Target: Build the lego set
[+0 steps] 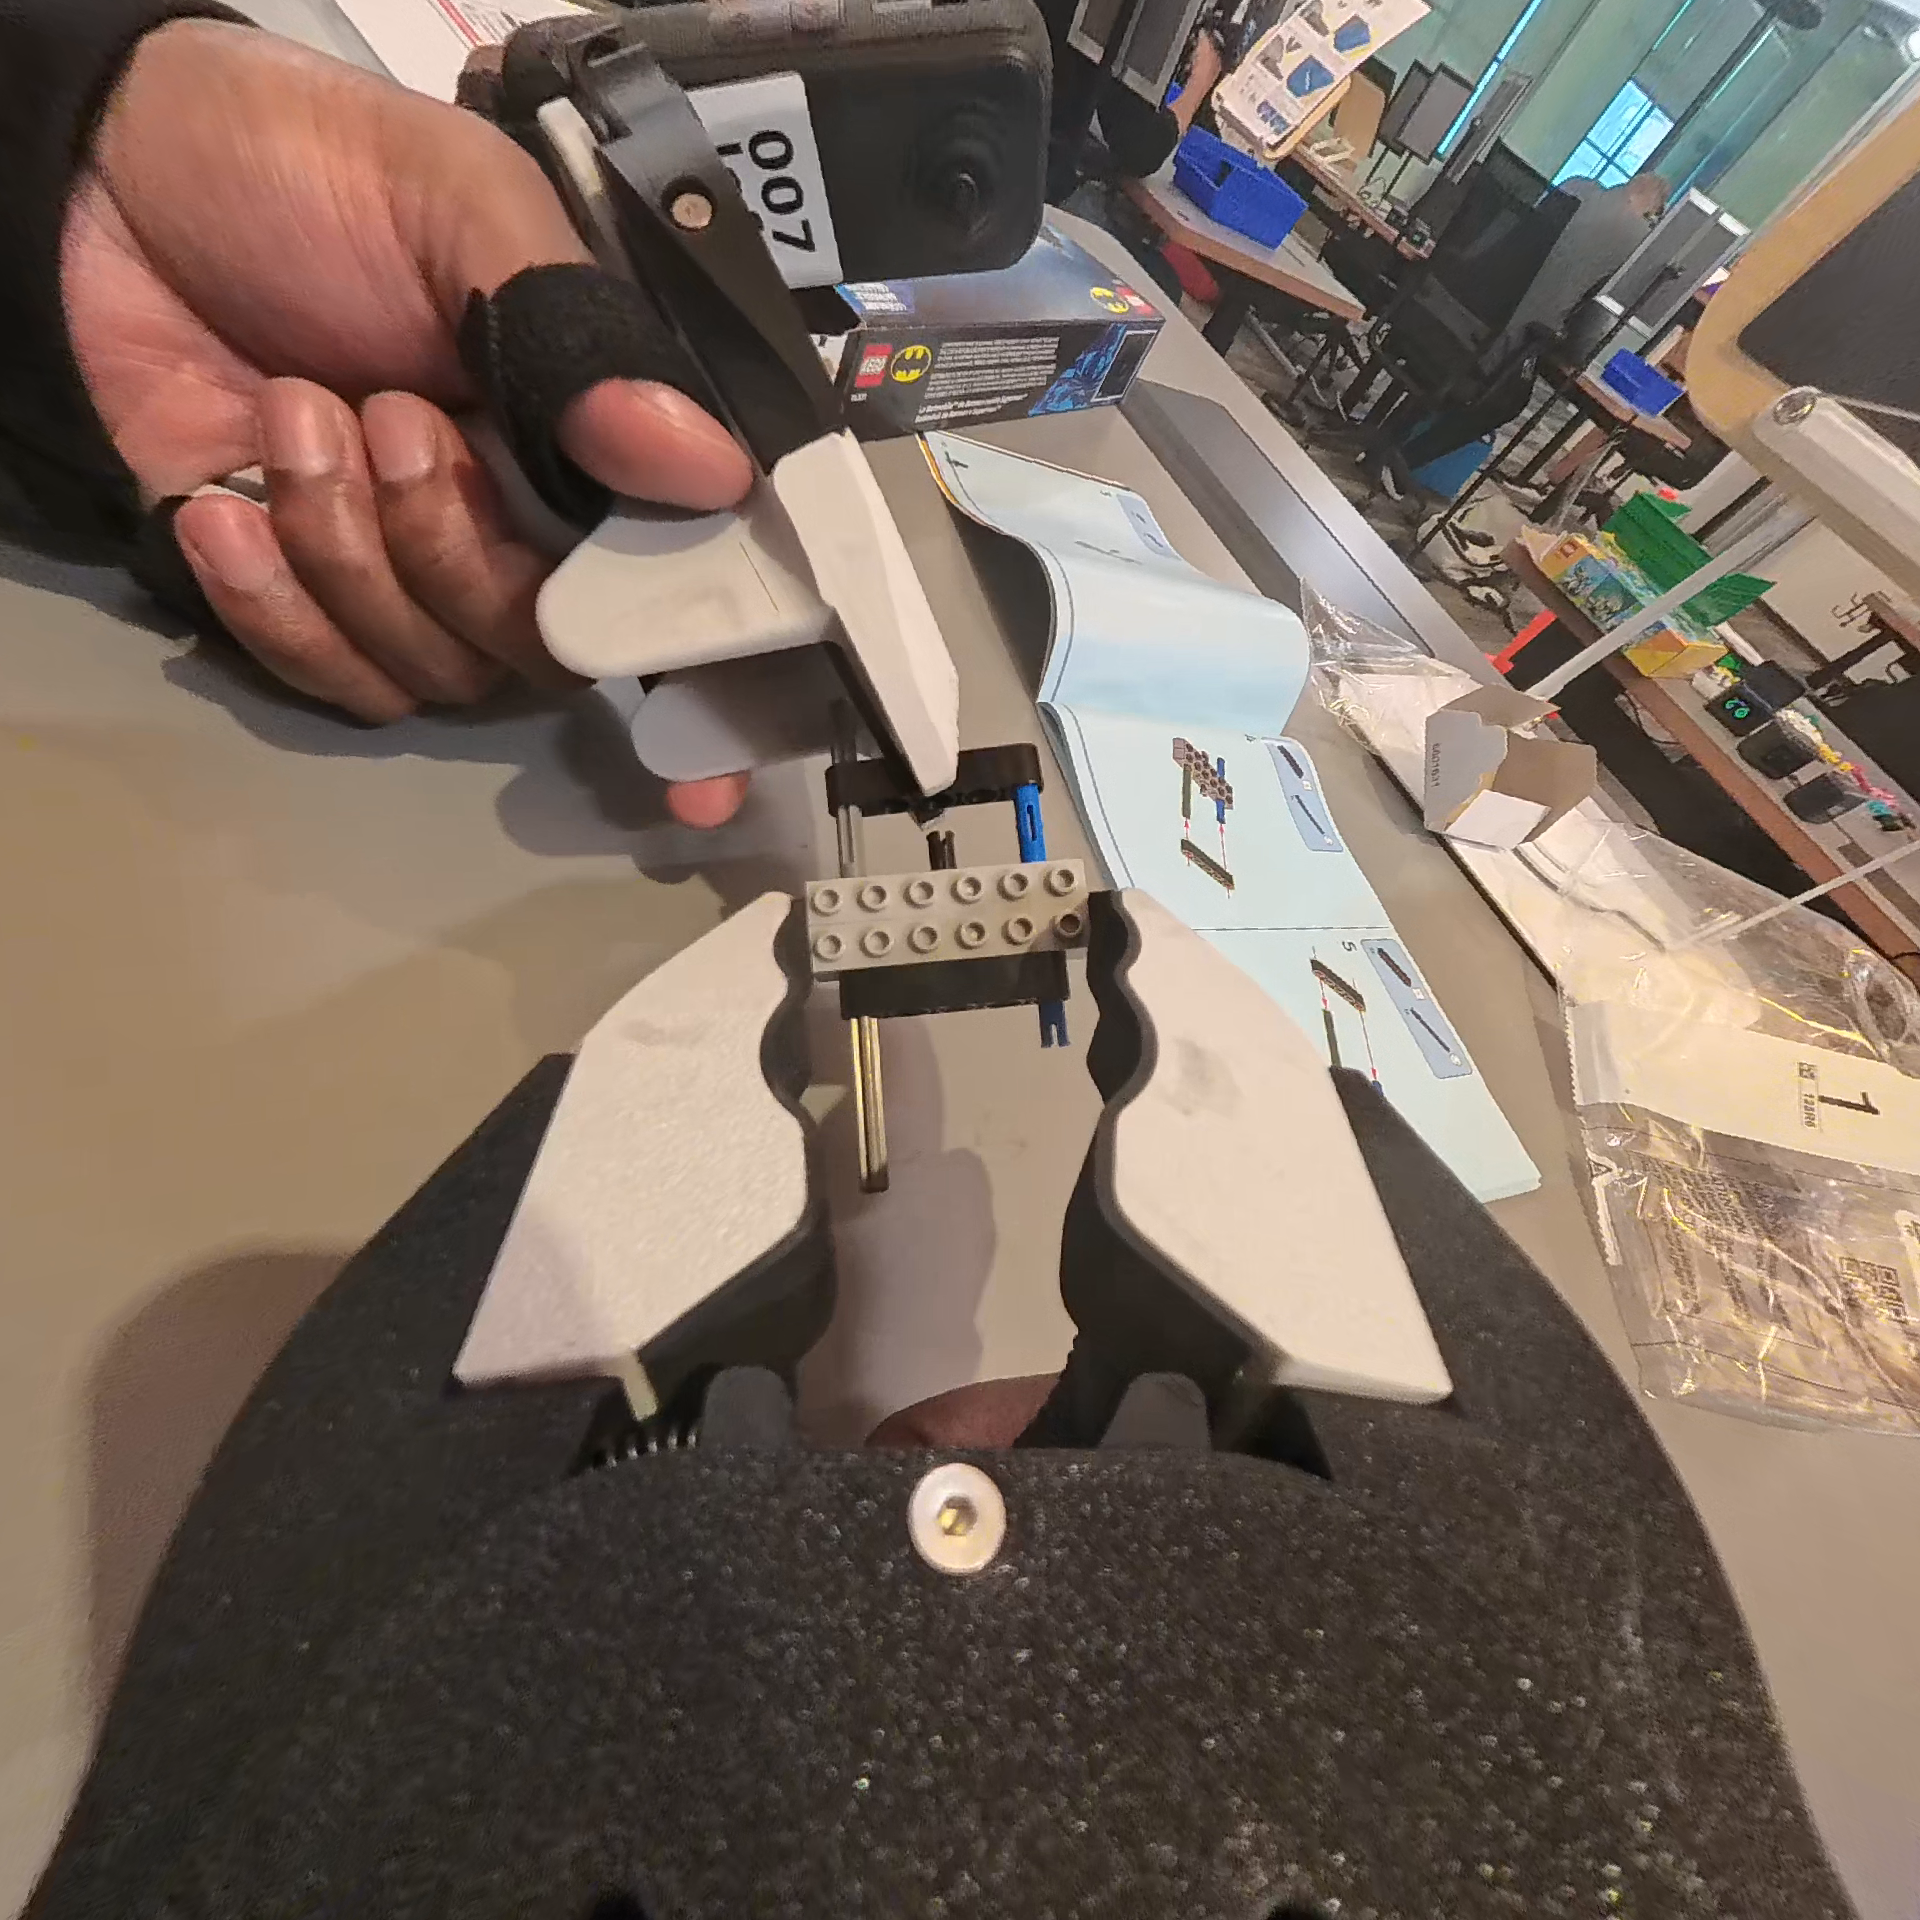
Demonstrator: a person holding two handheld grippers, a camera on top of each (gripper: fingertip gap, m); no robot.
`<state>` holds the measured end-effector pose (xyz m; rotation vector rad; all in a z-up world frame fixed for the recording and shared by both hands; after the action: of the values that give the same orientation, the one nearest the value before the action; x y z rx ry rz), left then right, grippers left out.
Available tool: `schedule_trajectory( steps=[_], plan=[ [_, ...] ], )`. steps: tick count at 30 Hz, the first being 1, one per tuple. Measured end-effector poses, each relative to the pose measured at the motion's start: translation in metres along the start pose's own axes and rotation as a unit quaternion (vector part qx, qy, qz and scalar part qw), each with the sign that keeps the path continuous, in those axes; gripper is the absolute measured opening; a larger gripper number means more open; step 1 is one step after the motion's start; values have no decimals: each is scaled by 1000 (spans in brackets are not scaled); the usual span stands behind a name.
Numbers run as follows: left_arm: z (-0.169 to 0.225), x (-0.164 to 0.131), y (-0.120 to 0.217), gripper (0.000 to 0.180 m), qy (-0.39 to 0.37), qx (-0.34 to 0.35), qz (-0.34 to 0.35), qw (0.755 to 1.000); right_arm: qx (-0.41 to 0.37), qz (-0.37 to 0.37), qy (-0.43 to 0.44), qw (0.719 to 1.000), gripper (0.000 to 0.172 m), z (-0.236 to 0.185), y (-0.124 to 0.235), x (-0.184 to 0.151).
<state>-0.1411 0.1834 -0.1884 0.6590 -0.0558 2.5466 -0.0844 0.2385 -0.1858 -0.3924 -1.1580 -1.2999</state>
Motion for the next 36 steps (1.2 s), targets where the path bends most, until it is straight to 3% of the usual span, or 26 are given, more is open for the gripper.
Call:
schedule_trajectory(
  steps=[13,19,36],
  plan=[
    [12,4,-2,16,-20,-19,8,1000,-22,23,-12,999,52,4,2,5],
    [19,2,-5,28,-46,-13,4,999,-44,39,-27,998,52,10,5,8],
    [25,-5,-18,24,-97,26,14,995,-91,87,-19,992,52,10,11,21]
  ],
)
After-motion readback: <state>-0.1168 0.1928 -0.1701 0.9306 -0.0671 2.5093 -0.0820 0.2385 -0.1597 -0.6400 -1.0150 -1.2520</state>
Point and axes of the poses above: each gripper's, where its closed fingertips meet, y back along the fingers, x out of its top, z = x × y across the jaws, the point moved 4 cm from there along y, back along the fingers, and after that the axes turned 3 degrees about y, right-handed, at the moved point
